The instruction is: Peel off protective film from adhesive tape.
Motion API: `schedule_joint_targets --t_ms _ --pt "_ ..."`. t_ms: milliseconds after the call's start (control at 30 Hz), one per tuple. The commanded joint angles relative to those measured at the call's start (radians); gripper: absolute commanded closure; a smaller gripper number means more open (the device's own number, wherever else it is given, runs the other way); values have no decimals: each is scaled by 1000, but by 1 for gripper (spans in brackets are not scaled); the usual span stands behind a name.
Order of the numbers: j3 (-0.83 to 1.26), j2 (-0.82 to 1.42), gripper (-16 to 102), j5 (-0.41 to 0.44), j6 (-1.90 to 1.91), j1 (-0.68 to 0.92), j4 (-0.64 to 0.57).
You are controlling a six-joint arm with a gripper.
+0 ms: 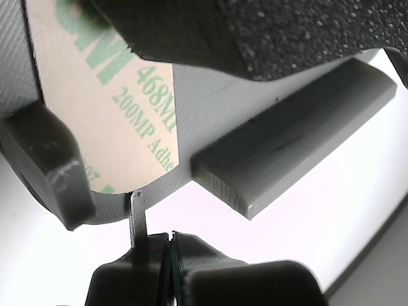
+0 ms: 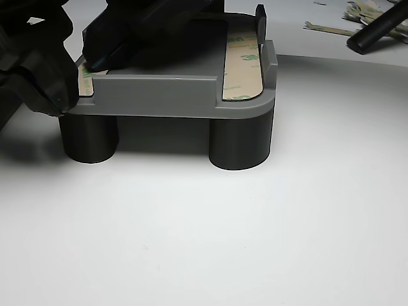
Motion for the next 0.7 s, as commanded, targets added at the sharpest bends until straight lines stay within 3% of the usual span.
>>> schedule_joint_targets --t_ms 0,667 --pt "-31 12 97 0 3 -6 -6" --pt "-38 12 97 8 -3 -6 2"
